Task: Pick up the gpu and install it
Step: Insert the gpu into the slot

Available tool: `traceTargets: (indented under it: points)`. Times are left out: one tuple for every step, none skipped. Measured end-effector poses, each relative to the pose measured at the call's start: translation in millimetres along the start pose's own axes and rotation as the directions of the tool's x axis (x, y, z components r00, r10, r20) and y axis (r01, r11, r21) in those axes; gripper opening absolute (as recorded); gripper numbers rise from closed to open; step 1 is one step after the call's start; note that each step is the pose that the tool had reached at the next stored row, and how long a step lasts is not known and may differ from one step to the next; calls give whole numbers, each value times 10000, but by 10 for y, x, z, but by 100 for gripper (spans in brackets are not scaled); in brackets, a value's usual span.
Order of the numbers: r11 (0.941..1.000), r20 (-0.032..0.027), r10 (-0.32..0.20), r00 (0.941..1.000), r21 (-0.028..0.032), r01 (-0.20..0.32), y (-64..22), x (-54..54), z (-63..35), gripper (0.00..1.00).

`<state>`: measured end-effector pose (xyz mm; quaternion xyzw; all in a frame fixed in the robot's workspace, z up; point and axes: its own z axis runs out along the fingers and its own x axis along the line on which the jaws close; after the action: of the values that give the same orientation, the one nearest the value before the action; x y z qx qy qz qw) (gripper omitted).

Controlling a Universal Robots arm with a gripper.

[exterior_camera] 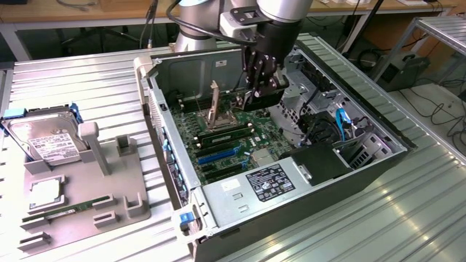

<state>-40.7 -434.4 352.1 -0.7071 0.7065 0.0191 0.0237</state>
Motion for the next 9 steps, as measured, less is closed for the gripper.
traceTargets:
  points:
    - [10000, 0, 0, 10000, 0, 0, 2, 2, 10, 26]
    - [10000, 0, 0, 10000, 0, 0, 9, 5, 38, 26]
    - [10000, 0, 0, 10000, 0, 0, 12, 7, 73, 26]
    - [10000, -1, 0, 10000, 0, 0, 13, 9, 92, 26]
    - [10000, 0, 0, 10000, 0, 0, 13, 10, 108, 26]
    - [10000, 0, 0, 10000, 0, 0, 14, 10, 119, 26]
    - [10000, 0, 0, 10000, 0, 0, 14, 10, 121, 26]
    - [10000, 0, 0, 10000, 0, 0, 14, 10, 122, 26]
    - [10000, 0, 0, 10000, 0, 0, 14, 11, 124, 26]
